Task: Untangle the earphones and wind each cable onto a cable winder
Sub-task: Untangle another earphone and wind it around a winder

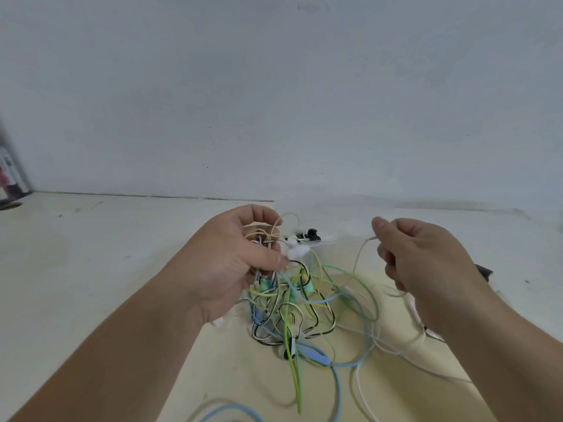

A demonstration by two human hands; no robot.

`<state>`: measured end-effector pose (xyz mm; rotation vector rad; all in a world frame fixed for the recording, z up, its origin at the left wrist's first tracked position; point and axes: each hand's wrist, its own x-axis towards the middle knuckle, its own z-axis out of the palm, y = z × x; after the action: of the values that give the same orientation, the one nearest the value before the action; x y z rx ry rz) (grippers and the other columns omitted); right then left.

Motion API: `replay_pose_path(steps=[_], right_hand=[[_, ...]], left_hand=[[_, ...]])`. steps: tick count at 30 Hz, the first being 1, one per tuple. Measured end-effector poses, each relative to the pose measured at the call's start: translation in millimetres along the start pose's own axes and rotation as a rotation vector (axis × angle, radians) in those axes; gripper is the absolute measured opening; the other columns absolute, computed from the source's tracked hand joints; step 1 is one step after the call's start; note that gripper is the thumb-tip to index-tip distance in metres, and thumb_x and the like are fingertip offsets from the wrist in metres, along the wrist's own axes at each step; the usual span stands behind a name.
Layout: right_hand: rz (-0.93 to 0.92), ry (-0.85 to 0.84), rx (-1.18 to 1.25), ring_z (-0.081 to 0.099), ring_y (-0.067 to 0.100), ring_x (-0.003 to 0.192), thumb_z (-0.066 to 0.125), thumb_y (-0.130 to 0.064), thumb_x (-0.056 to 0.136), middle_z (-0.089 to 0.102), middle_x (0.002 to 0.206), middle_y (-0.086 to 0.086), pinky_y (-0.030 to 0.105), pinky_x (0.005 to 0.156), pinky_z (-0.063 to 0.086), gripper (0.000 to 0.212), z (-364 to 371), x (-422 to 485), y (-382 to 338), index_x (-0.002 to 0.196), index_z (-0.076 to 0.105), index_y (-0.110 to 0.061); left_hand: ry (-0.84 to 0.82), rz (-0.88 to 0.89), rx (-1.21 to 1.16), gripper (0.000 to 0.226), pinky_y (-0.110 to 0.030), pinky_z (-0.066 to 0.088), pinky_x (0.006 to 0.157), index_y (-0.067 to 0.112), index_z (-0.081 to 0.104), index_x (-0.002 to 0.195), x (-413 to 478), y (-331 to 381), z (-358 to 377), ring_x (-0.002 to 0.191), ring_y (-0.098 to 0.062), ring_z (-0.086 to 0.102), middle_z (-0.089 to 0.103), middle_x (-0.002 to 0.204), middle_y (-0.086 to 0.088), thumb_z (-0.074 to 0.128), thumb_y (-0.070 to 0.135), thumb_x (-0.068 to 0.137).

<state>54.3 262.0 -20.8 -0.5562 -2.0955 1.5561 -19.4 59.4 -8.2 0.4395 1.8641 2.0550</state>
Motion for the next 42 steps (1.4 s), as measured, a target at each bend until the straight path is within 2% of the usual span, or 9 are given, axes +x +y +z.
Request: replay_pose_path(steps=[7, 14, 20, 24, 28, 32, 37, 40, 42], right_hand=[[-0.018, -0.066, 0.253, 0.026, 0.018, 0.047, 0.054, -0.034, 0.1, 0.047, 0.063, 0.007, 0.026, 0.045, 0.024, 0.04, -4.7, -1.1, -7.7, 0.065, 0.048, -0.014], [0.013, -0.22, 0.423, 0.019, 0.014, 0.045, 0.055, -0.029, 0.099, 0.032, 0.056, 0.002, 0.022, 0.04, 0.02, 0.035, -12.9, 0.6, -10.9, 0.071, 0.064, -0.01], [-0.048, -0.367, 0.229, 0.019, 0.015, 0.047, 0.052, -0.014, 0.098, 0.032, 0.058, 0.004, 0.026, 0.045, 0.013, 0.029, -29.4, 5.8, -12.1, 0.082, 0.075, -0.007], [-0.087, -0.433, -0.008, 0.024, 0.016, 0.048, 0.054, -0.01, 0.097, 0.04, 0.056, 0.004, 0.021, 0.042, 0.021, 0.026, -33.2, 3.4, -14.7, 0.088, 0.078, -0.016], [-0.13, -0.427, -0.179, 0.029, 0.013, 0.046, 0.057, -0.016, 0.097, 0.041, 0.055, 0.003, 0.017, 0.042, 0.026, 0.023, -36.4, 5.6, -14.2, 0.089, 0.078, -0.021], [-0.189, -0.528, -0.235, 0.03, 0.013, 0.048, 0.06, -0.021, 0.097, 0.04, 0.053, -0.002, 0.018, 0.047, 0.027, 0.02, -37.0, 2.5, -15.6, 0.091, 0.078, -0.024], [-0.266, -0.718, -0.24, 0.031, 0.013, 0.049, 0.064, -0.02, 0.095, 0.04, 0.052, -0.004, 0.021, 0.048, 0.028, 0.015, -37.1, -3.2, -18.0, 0.087, 0.077, -0.018], [-0.252, -0.652, -0.347, 0.035, 0.009, 0.044, 0.073, -0.016, 0.088, 0.045, 0.049, -0.007, 0.018, 0.045, 0.029, 0.01, -47.2, 0.9, -19.5, 0.079, 0.074, -0.013], [-0.267, -0.497, -0.535, 0.04, 0.005, 0.039, 0.074, -0.016, 0.083, 0.05, 0.049, -0.01, 0.015, 0.041, 0.033, 0.008, -56.4, 9.1, -18.3, 0.075, 0.074, -0.017]], left_hand=[[0.143, 0.028, 0.203, 0.048, -0.024, 0.03, 0.044, 0.013, 0.073, 0.069, 4.5, 4.3, -12.6, 0.054, -0.013, 0.047, 0.057, 0.069, -0.006, 0.046, -0.027, 0.069], [0.376, 0.069, 0.967, 0.032, -0.019, 0.033, 0.042, 0.017, 0.072, 0.056, 6.3, 10.5, -42.6, 0.034, -0.011, 0.042, 0.052, 0.038, 0.006, 0.056, -0.001, 0.076], [0.138, 0.108, 1.287, 0.015, -0.026, 0.045, 0.072, 0.036, 0.064, 0.088, 0.2, 3.5, -36.1, 0.081, 0.001, 0.057, 0.061, 0.097, 0.018, 0.065, 0.025, 0.079], [-0.053, 0.141, 1.382, 0.042, -0.029, 0.047, 0.086, 0.047, 0.054, 0.102, -6.4, 2.6, -25.2, 0.103, 0.001, 0.049, 0.048, 0.11, 0.027, 0.053, 0.044, 0.06], [0.288, 0.441, 1.627, 0.041, -0.03, 0.044, 0.072, 0.041, 0.062, 0.106, -10.6, 6.9, -6.5, 0.091, -0.012, 0.062, 0.062, 0.103, 0.02, 0.045, 0.06, 0.074], [0.476, 0.819, 1.276, 0.033, -0.038, 0.053, 0.071, 0.026, 0.069, 0.104, -14.5, -1.7, 14.7, 0.085, -0.02, 0.064, 0.067, 0.095, 0.009, 0.055, 0.048, 0.085], [-0.16, 0.304, 0.739, 0.054, -0.021, 0.047, 0.092, 0.046, 0.046, 0.136, -20.5, -42.3, 53.2, 0.106, 0.016, 0.056, 0.064, 0.118, 0.025, 0.069, 0.048, 0.087], [-0.108, 0.269, 0.546, 0.009, -0.019, 0.05, 0.056, 0.026, 0.067, 0.096, -17.2, -43.8, 56.0, 0.061, -0.006, 0.065, 0.072, 0.075, -0.007, 0.06, 0.022, 0.098], [-0.02, 0.306, 0.549, 0.021, -0.026, 0.045, 0.05, 0.023, 0.066, 0.081, -11.6, -42.3, 49.3, 0.048, -0.015, 0.058, 0.063, 0.054, -0.007, 0.054, 0.023, 0.1]])
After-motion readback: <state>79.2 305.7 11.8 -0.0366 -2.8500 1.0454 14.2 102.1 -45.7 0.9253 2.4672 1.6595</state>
